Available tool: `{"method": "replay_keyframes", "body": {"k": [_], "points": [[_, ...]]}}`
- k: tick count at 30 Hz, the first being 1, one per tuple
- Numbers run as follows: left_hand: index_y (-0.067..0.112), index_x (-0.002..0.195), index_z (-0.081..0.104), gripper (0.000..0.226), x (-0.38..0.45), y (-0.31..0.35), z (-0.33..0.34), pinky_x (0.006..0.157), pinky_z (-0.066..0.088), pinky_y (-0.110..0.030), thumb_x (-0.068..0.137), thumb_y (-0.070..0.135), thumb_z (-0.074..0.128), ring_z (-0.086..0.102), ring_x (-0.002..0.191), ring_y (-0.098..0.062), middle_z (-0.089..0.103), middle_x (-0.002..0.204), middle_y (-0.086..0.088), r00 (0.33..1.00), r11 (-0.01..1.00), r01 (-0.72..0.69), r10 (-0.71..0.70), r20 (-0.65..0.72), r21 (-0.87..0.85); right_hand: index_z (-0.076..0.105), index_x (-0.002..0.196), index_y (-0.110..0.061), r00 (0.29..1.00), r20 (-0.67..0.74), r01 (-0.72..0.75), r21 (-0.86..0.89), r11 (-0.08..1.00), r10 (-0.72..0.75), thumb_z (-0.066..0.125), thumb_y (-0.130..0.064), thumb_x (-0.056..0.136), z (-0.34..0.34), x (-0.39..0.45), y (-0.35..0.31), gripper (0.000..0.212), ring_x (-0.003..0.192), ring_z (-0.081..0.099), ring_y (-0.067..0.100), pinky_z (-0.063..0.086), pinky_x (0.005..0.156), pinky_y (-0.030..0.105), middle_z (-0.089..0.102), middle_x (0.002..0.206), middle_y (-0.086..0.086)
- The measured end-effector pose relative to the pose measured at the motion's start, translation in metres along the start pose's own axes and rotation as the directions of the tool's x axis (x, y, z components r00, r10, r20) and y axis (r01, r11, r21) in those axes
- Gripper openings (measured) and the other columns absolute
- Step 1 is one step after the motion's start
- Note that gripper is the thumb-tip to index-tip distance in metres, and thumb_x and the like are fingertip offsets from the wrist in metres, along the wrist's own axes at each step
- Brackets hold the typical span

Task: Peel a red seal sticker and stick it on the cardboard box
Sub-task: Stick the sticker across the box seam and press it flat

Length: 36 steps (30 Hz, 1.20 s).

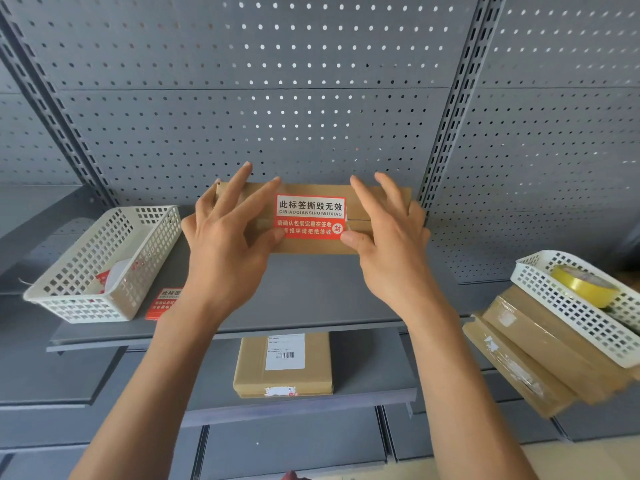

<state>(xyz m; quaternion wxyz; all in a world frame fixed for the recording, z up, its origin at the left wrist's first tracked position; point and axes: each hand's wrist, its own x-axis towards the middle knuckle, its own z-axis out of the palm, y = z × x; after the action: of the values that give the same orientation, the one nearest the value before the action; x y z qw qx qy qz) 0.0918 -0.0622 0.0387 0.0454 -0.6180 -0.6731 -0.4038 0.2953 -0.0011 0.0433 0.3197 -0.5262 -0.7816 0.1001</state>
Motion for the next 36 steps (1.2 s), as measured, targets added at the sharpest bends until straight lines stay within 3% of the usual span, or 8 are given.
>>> {"method": "replay_keyframes", "body": {"k": [5, 10, 14, 20, 24, 28, 33, 36], "points": [[0.048, 0.140, 0.051, 0.056, 0.004, 0.004, -0.005, 0.113, 0.013, -0.039, 0.085, 0.056, 0.059, 0.028, 0.146, -0.020, 0.026, 0.164, 0.017, 0.999, 0.996, 0.025, -0.027, -0.018, -0.090, 0.038, 0.149, -0.044, 0.999, 0.012, -0.042, 0.167, 0.985, 0.041, 0.056, -0.046, 0.097, -0.008, 0.001, 0.001, 0.056, 0.145, 0.019, 0.031, 0.022, 0.111, 0.054, 0.019, 0.164, -0.016], [0.039, 0.134, 0.061, 0.053, 0.005, 0.020, 0.005, 0.108, 0.035, -0.037, 0.085, 0.057, 0.066, 0.037, 0.140, -0.025, 0.038, 0.159, 0.014, 0.982, 0.985, 0.109, -0.127, -0.138, -0.131, 0.054, 0.135, -0.043, 0.968, -0.198, -0.120, 0.171, 0.978, 0.153, 0.057, -0.065, 0.088, 0.005, 0.003, -0.013, 0.053, 0.137, 0.031, 0.028, 0.023, 0.094, 0.043, 0.035, 0.157, -0.015], [0.037, 0.131, 0.063, 0.051, 0.005, 0.019, 0.012, 0.108, 0.039, -0.044, 0.084, 0.056, 0.067, 0.039, 0.136, -0.027, 0.043, 0.156, 0.014, 0.976, 0.986, 0.130, -0.146, -0.159, -0.103, 0.057, 0.133, -0.044, 0.958, -0.244, -0.110, 0.170, 0.979, 0.149, 0.060, -0.062, 0.088, 0.012, 0.005, -0.012, 0.048, 0.133, 0.034, 0.031, 0.019, 0.090, 0.039, 0.039, 0.154, -0.016], [0.035, 0.132, 0.064, 0.043, 0.001, 0.017, 0.014, 0.106, 0.028, -0.030, 0.089, 0.044, 0.065, 0.039, 0.133, -0.027, 0.044, 0.155, 0.010, 0.974, 0.984, 0.130, -0.150, -0.173, -0.123, 0.058, 0.132, -0.045, 0.959, -0.235, -0.112, 0.203, 0.973, 0.159, 0.061, -0.050, 0.093, 0.014, 0.004, -0.008, 0.039, 0.132, 0.034, 0.031, 0.023, 0.095, 0.040, 0.039, 0.153, -0.019], [0.034, 0.128, 0.067, 0.033, 0.001, 0.017, 0.015, 0.103, 0.027, -0.030, 0.096, 0.026, 0.063, 0.040, 0.129, -0.029, 0.045, 0.156, 0.006, 0.973, 0.982, 0.136, -0.157, -0.168, -0.134, 0.061, 0.128, -0.044, 0.953, -0.246, -0.123, 0.227, 0.966, 0.179, 0.061, -0.038, 0.095, 0.016, 0.005, -0.005, 0.034, 0.131, 0.034, 0.030, 0.020, 0.091, 0.037, 0.041, 0.151, -0.021], [0.034, 0.125, 0.069, 0.031, 0.000, 0.021, 0.015, 0.105, 0.027, -0.027, 0.095, 0.026, 0.064, 0.040, 0.129, -0.027, 0.046, 0.155, 0.007, 0.966, 0.975, 0.160, -0.186, -0.177, -0.153, 0.061, 0.125, -0.043, 0.940, -0.272, -0.138, 0.250, 0.959, 0.206, 0.056, -0.028, 0.095, 0.019, 0.004, -0.006, 0.034, 0.132, 0.034, 0.027, 0.022, 0.093, 0.038, 0.043, 0.149, -0.021], [0.034, 0.123, 0.071, 0.040, 0.001, 0.026, 0.012, 0.108, 0.031, -0.022, 0.085, 0.046, 0.074, 0.041, 0.127, -0.021, 0.046, 0.154, 0.010, 0.952, 0.962, 0.208, -0.240, -0.189, -0.176, 0.063, 0.121, -0.042, 0.927, -0.311, -0.125, 0.275, 0.953, 0.211, 0.062, -0.055, 0.088, 0.021, 0.000, -0.011, 0.035, 0.130, 0.035, 0.025, 0.024, 0.092, 0.039, 0.046, 0.142, -0.022], [0.032, 0.121, 0.071, 0.038, 0.002, 0.025, 0.013, 0.100, 0.021, -0.002, 0.084, 0.040, 0.077, 0.043, 0.123, -0.023, 0.048, 0.153, 0.008, 0.950, 0.962, 0.202, -0.238, -0.203, -0.186, 0.063, 0.121, -0.042, 0.929, -0.306, -0.123, 0.280, 0.952, 0.210, 0.065, -0.053, 0.087, 0.023, 0.000, -0.011, 0.036, 0.131, 0.034, 0.027, 0.026, 0.094, 0.041, 0.047, 0.143, -0.020]]}}
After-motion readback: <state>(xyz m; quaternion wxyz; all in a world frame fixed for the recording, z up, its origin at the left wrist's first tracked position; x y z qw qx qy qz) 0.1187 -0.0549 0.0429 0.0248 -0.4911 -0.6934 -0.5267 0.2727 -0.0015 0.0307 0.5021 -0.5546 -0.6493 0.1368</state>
